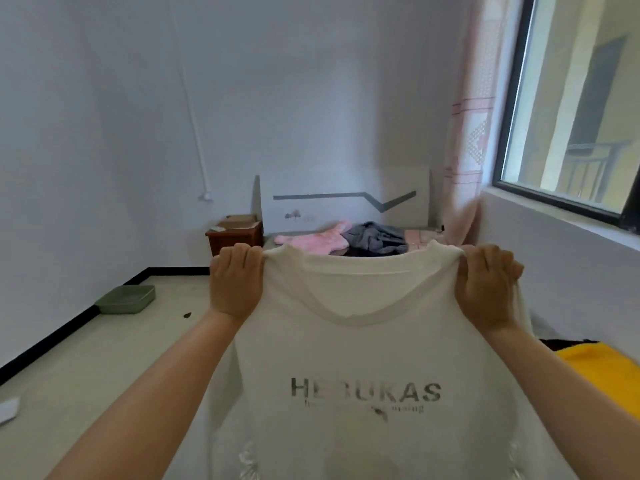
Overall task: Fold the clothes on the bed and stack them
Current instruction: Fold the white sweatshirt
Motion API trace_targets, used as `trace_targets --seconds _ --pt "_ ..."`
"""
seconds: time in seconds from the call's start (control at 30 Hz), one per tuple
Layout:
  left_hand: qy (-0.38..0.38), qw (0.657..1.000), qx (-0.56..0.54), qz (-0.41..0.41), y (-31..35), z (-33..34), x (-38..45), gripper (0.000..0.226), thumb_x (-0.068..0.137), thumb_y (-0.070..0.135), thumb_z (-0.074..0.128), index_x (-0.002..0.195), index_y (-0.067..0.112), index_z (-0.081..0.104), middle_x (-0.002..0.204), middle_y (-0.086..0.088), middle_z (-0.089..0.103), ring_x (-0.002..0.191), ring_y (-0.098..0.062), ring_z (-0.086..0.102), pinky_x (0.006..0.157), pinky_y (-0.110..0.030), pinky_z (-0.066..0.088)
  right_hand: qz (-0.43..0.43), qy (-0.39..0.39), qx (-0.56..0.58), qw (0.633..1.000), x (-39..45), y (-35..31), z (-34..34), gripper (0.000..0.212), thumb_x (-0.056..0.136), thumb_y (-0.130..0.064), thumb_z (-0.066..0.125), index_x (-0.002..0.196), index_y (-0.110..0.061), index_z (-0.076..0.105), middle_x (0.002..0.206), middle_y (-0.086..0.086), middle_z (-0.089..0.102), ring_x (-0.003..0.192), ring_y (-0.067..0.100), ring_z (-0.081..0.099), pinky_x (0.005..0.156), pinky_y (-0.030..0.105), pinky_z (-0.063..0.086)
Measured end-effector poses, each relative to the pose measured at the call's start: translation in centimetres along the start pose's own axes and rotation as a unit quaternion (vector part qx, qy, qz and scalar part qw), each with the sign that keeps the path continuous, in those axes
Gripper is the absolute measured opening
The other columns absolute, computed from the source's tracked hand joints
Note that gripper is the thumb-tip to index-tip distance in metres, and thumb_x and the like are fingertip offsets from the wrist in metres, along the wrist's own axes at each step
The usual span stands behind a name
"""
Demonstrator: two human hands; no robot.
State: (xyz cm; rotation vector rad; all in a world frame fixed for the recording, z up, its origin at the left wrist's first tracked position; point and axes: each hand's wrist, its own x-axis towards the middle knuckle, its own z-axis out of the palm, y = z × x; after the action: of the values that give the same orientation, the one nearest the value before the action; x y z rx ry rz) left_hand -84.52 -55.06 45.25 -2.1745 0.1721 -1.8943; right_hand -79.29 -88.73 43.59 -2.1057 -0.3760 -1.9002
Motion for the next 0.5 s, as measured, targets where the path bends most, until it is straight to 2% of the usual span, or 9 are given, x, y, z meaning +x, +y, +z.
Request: trace_targets --seconds 0.07,0.1,0.17,0.27,0.37,0.43,0.5 --pt "-0.043 0.999 -0.006 -0.015 -0.2 0.3 -2.2 0.003 0.078 0.009 0.038 0.080 0.010 0.036 0.061 -0.014 0.057 0.067 -0.022 0.034 0.057 -0.030 0.021 0.007 -0.037 -0.003 0.999 -2.0 -1.0 0.9 0.025 0.077 -0.008 0.040 0.067 0.006 0.058 0.064 0.022 0.056 0.057 0.036 0.056 0.061 0.036 0.035" --pt "-0.066 0.997 -0.010 -0.023 -0.2 0.7 -3.0 0.003 0.078 0.010 0.038 0.079 0.010 0.036 0.061 -0.014 0.057 0.066 -0.024 0.040 0.057 -0.030 0.022 0.008 -0.052 -0.005 0.999 -2.7 -1.4 1.6 0.022 0.076 -0.007 0.040 0.068 0.005 0.058 0.063 0.022 0.056 0.055 0.036 0.056 0.059 0.037 0.039" --pt "-0.105 0.993 -0.024 -0.041 -0.3 1.7 -4.2 0.002 0.078 0.010 0.037 0.079 0.010 0.035 0.062 -0.015 0.058 0.056 -0.025 0.053 0.055 -0.030 0.031 0.008 -0.071 -0.007 0.997 -3.8 -1.7 3.2 0.017 0.076 -0.005 0.041 0.073 0.002 0.056 0.063 0.021 0.056 0.054 0.035 0.057 0.060 0.035 0.033" --pt "-0.144 0.986 -0.054 -0.062 -0.5 4.4 -5.9 0.004 0.075 0.009 0.035 0.079 0.009 0.036 0.063 -0.016 0.057 0.051 -0.027 0.055 0.047 -0.027 0.042 0.015 -0.094 -0.014 0.995 -5.2 -1.5 6.6 0.017 0.076 -0.006 0.040 0.075 -0.001 0.056 0.063 0.021 0.056 0.062 0.029 0.051 0.060 0.034 0.033" --pt "-0.184 0.977 -0.073 -0.084 -0.6 8.2 -7.5 0.006 0.073 0.010 0.034 0.079 0.008 0.036 0.061 -0.016 0.056 0.049 -0.028 0.053 0.046 -0.028 0.042 0.006 -0.119 -0.025 0.993 -6.6 -1.1 11.0 0.009 0.075 -0.007 0.040 0.078 -0.006 0.049 0.062 0.018 0.055 0.067 0.025 0.041 0.059 0.031 0.020" --pt "-0.207 0.971 -0.075 -0.093 -0.7 11.3 -8.6 0.008 0.073 0.011 0.034 0.080 0.008 0.036 0.061 -0.016 0.055 0.049 -0.028 0.052 0.046 -0.028 0.041 0.005 -0.142 -0.031 0.989 -7.7 -0.6 14.4 0.008 0.075 -0.008 0.040 0.079 -0.008 0.047 0.062 0.017 0.055 0.068 0.022 0.035 0.058 0.030 0.018" --pt "-0.228 0.965 -0.074 -0.102 -0.9 14.9 -9.7 0.009 0.073 0.012 0.034 0.081 0.008 0.037 0.062 -0.016 0.056 0.052 -0.028 0.051 0.045 -0.028 0.042 0.017 -0.164 -0.034 0.986 -8.9 0.0 18.3 0.017 0.074 -0.007 0.039 0.073 -0.003 0.055 0.061 0.017 0.054 0.065 0.025 0.041 0.057 0.030 0.017"
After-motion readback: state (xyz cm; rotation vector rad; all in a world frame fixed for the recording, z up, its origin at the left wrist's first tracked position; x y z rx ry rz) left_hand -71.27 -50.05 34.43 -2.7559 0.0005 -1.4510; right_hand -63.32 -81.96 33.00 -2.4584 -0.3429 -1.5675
